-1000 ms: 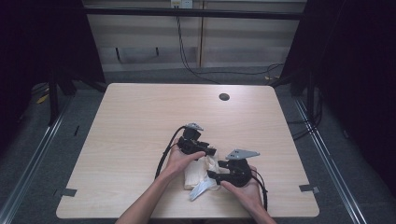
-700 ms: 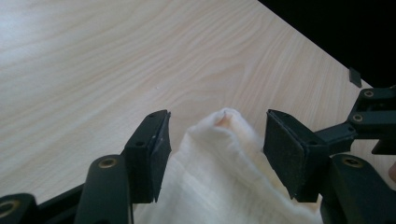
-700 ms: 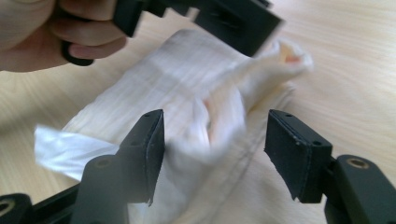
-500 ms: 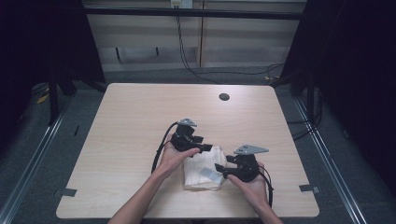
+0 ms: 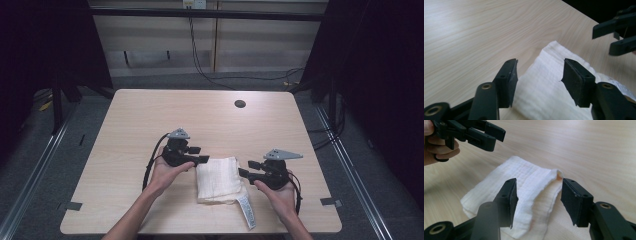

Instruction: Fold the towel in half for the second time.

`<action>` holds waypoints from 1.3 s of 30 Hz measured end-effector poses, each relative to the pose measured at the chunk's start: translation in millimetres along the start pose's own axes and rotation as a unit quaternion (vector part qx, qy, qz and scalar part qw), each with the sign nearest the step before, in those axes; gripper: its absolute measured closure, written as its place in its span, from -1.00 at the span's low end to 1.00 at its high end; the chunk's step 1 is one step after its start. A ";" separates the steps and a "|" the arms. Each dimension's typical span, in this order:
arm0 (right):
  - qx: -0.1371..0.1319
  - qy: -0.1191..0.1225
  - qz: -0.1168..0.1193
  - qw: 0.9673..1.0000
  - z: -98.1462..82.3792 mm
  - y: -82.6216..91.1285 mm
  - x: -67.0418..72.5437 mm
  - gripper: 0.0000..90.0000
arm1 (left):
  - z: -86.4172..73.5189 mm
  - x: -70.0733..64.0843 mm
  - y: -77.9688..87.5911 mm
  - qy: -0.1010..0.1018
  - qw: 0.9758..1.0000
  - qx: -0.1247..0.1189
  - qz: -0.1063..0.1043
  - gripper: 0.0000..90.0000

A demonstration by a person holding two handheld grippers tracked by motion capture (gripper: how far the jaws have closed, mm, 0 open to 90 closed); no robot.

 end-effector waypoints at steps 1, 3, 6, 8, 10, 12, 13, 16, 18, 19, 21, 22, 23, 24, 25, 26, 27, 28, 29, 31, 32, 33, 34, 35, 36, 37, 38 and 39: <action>-0.001 0.008 -0.004 1.000 1.8 3.5 1.0 0.04 | -1.6 -0.7 5.9 -0.003 1.000 -0.002 0.001 -0.05; -0.007 0.014 -0.005 1.000 4.6 9.4 1.4 0.02 | -4.2 -0.8 18.0 -0.008 1.000 -0.007 0.009 -0.08; -0.007 0.011 -0.009 1.000 3.1 16.6 -4.2 0.00 | -7.0 4.1 34.4 -0.008 0.999 -0.010 0.030 -0.11; -0.010 0.000 -0.010 1.000 0.5 21.9 -9.7 -0.01 | -8.7 9.4 42.9 -0.002 0.999 -0.012 0.045 -0.14; -0.018 -0.015 -0.005 1.000 -2.3 26.7 -15.7 -0.01 | -12.2 13.3 49.9 -0.004 0.999 -0.008 0.053 -0.16; -0.019 -0.023 -0.016 0.999 -5.1 30.5 -23.0 -0.01 | -16.7 16.4 56.8 -0.001 0.998 -0.012 0.057 -0.19; -0.020 -0.025 -0.018 0.999 -6.0 32.9 -25.6 -0.01 | -20.2 18.1 60.4 0.002 0.998 -0.011 0.058 -0.20; -0.021 -0.024 -0.027 0.999 -8.3 41.8 -32.0 -0.01 | -33.7 26.1 70.6 0.005 0.997 -0.002 0.077 -0.22; -0.022 -0.026 -0.035 0.999 -10.8 48.1 -37.1 -0.02 | -41.0 31.4 77.1 0.019 0.996 -0.004 0.082 -0.21; -0.021 -0.026 -0.040 0.999 -12.4 51.1 -40.2 -0.02 | -44.1 34.5 80.5 0.023 0.996 -0.006 0.087 -0.21; -0.023 -0.031 -0.044 0.998 -14.4 56.9 -44.2 -0.02 | -51.1 39.2 86.6 0.027 0.995 0.001 0.094 -0.20; -0.024 -0.028 -0.050 0.998 -15.4 59.5 -46.9 -0.02 | -54.2 40.0 89.3 0.031 0.995 -0.002 0.093 -0.21; -0.024 -0.030 -0.052 0.998 -16.4 61.7 -48.4 -0.02 | -58.2 41.1 92.3 0.031 0.995 -0.001 0.092 -0.23; -0.024 -0.031 -0.054 0.998 -17.6 63.6 -50.0 -0.02 | -62.0 42.2 94.9 0.032 0.995 -0.001 0.096 -0.24; -0.023 -0.031 -0.058 0.998 -19.2 65.0 -51.6 -0.02 | -65.9 42.8 97.7 0.032 0.994 0.001 0.100 -0.25; -0.021 -0.028 -0.063 0.997 -21.0 66.6 -53.4 -0.02 | -69.3 43.0 101.0 0.030 0.994 0.001 0.102 -0.26; -0.021 -0.029 -0.069 0.997 -22.9 67.8 -55.8 -0.03 | -72.2 43.0 104.3 0.033 0.994 -0.002 0.103 -0.26; -0.020 -0.032 -0.068 0.997 -25.5 68.7 -57.8 -0.03 | -75.1 43.2 107.2 0.036 0.994 -0.002 0.106 -0.27; -0.017 -0.033 -0.072 0.997 -28.5 69.5 -60.2 -0.05 | -78.2 43.6 110.3 0.032 0.993 0.001 0.110 -0.28; -0.014 -0.033 -0.078 0.996 -34.3 71.9 -63.6 -0.05 | -85.4 43.1 114.7 0.040 0.993 0.001 0.109 -0.30; -0.013 -0.033 -0.080 0.996 -37.0 73.5 -65.2 -0.05 | -90.6 42.1 116.0 0.045 0.993 0.002 0.106 -0.31; -0.013 -0.033 -0.084 0.996 -40.4 76.2 -67.8 -0.06 | -93.8 42.3 116.6 0.045 0.993 0.002 0.109 -0.32; -0.014 -0.037 -0.087 0.995 -42.2 77.7 -69.7 -0.07 | -97.8 42.4 115.9 0.048 0.992 0.001 0.115 -0.32; -0.015 -0.042 -0.089 0.995 -44.0 79.3 -72.7 -0.07 | -101.2 43.4 114.0 0.048 0.992 -0.001 0.120 -0.33; -0.016 -0.046 -0.091 0.995 -45.7 81.1 -75.9 -0.07 | -103.7 42.9 111.2 0.058 0.991 -0.009 0.117 -0.35; -0.020 -0.050 -0.095 0.994 -46.7 83.1 -79.6 -0.09 | -106.2 42.1 108.1 0.068 0.992 -0.008 0.109 -0.33; -0.027 -0.055 -0.101 0.993 -47.8 84.9 -83.3 -0.11 | -108.7 43.0 106.2 0.067 0.992 0.002 0.108 -0.32; -0.034 -0.058 -0.107 0.992 -49.6 85.8 -87.0 -0.12 | -109.9 44.7 105.6 0.063 0.991 0.006 0.117 -0.34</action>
Point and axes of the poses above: each handheld gripper's, and its own axes: y roughly backward along the jaws, z roughly out of its top, x roughly to its left, the point moved 9 cm from there along -y, roughly forward along the jaws, and after that the axes turned 5 degrees about x, right-handed, at the moved point
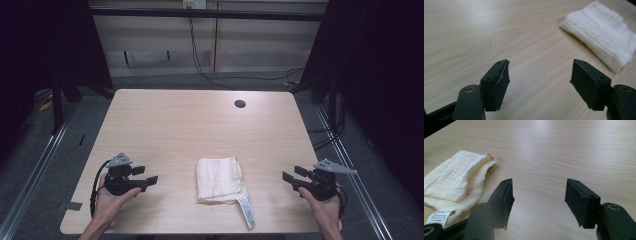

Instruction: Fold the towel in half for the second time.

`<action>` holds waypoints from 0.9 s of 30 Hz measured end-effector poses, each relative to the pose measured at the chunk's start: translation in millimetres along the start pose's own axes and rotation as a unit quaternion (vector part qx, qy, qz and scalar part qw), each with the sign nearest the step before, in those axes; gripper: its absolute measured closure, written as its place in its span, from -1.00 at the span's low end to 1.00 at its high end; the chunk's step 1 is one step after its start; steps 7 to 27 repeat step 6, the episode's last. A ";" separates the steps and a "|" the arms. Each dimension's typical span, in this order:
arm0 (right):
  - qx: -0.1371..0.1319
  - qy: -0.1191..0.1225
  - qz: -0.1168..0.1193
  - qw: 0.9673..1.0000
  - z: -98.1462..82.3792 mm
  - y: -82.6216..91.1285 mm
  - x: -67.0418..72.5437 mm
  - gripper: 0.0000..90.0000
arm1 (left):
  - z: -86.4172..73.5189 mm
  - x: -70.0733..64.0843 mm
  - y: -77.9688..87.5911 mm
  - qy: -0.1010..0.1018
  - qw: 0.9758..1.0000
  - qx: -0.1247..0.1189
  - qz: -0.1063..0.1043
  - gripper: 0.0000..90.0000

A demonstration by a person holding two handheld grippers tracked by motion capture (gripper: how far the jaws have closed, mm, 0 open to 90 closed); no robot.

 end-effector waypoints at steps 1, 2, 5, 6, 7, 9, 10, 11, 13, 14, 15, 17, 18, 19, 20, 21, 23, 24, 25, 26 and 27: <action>0.001 -0.003 -0.003 1.000 -2.5 -0.7 -2.3 -0.15 | -0.7 1.6 0.5 -0.003 1.000 0.000 0.006 -0.35; 0.009 0.003 -0.003 1.000 -6.1 -1.9 -3.5 -0.16 | -1.4 1.8 1.6 -0.003 1.000 -0.002 0.004 -0.35; 0.030 0.021 -0.009 0.999 -16.7 -6.8 -4.7 -0.19 | -2.7 2.1 6.0 -0.007 1.000 -0.009 0.001 -0.38; 0.033 0.025 -0.010 0.999 -17.4 -7.8 -3.7 -0.19 | -3.2 1.9 6.2 -0.007 1.000 -0.011 -0.002 -0.40; 0.033 0.025 -0.010 0.999 -17.4 -7.8 -3.7 -0.19 | -3.2 1.9 6.2 -0.007 1.000 -0.011 -0.002 -0.40; 0.033 0.025 -0.010 0.999 -17.4 -7.8 -3.7 -0.19 | -3.2 1.9 6.2 -0.007 1.000 -0.011 -0.002 -0.40; 0.033 0.025 -0.010 0.999 -17.4 -7.8 -3.7 -0.19 | -3.2 1.9 6.2 -0.007 1.000 -0.011 -0.002 -0.40; 0.033 0.025 -0.010 0.999 -17.4 -7.8 -3.7 -0.19 | -3.2 1.9 6.2 -0.007 1.000 -0.011 -0.002 -0.40; 0.033 0.025 -0.010 0.999 -17.4 -7.8 -3.7 -0.19 | -3.2 1.9 6.2 -0.007 1.000 -0.011 -0.002 -0.40; 0.033 0.025 -0.010 0.999 -17.4 -7.8 -3.7 -0.19 | -3.2 1.9 6.2 -0.007 1.000 -0.011 -0.002 -0.40; 0.033 0.025 -0.010 0.999 -17.4 -7.8 -3.7 -0.19 | -3.2 1.9 6.2 -0.007 1.000 -0.011 -0.002 -0.40; 0.033 0.025 -0.010 0.999 -17.4 -7.8 -3.7 -0.19 | -3.2 1.9 6.2 -0.007 1.000 -0.011 -0.002 -0.40; 0.033 0.025 -0.010 0.999 -17.4 -7.8 -3.7 -0.19 | -3.2 1.9 6.2 -0.007 1.000 -0.011 -0.002 -0.40; 0.033 0.025 -0.010 0.999 -17.4 -7.8 -3.7 -0.19 | -3.2 1.9 6.2 -0.007 1.000 -0.011 -0.002 -0.40; 0.033 0.025 -0.010 0.999 -17.4 -7.8 -3.7 -0.19 | -3.2 1.9 6.2 -0.007 1.000 -0.011 -0.002 -0.40; 0.033 0.025 -0.010 0.999 -17.4 -7.8 -3.7 -0.19 | -3.2 1.9 6.2 -0.007 1.000 -0.011 -0.002 -0.40; 0.033 0.025 -0.010 0.999 -17.4 -7.8 -3.7 -0.19 | -3.2 1.9 6.2 -0.007 1.000 -0.011 -0.002 -0.40; 0.033 0.025 -0.010 0.999 -17.4 -7.8 -3.7 -0.19 | -3.2 1.9 6.2 -0.007 1.000 -0.011 -0.002 -0.40; 0.033 0.025 -0.010 0.999 -17.4 -7.8 -3.7 -0.19 | -3.2 1.9 6.2 -0.007 1.000 -0.011 -0.002 -0.40; 0.033 0.025 -0.010 0.999 -17.4 -7.8 -3.7 -0.19 | -3.2 1.9 6.2 -0.007 1.000 -0.011 -0.002 -0.40; 0.033 0.025 -0.010 0.999 -17.4 -7.8 -3.7 -0.19 | -3.2 1.9 6.2 -0.007 1.000 -0.011 -0.002 -0.40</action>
Point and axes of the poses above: each handheld gripper's, and its own axes: y roughly backward along the jaws, z roughly out of its top, x roughly to its left, the point moved 9 cm from there along -y, roughly forward along the jaws, and after that the axes turned 5 degrees about x, right-handed, at the moved point
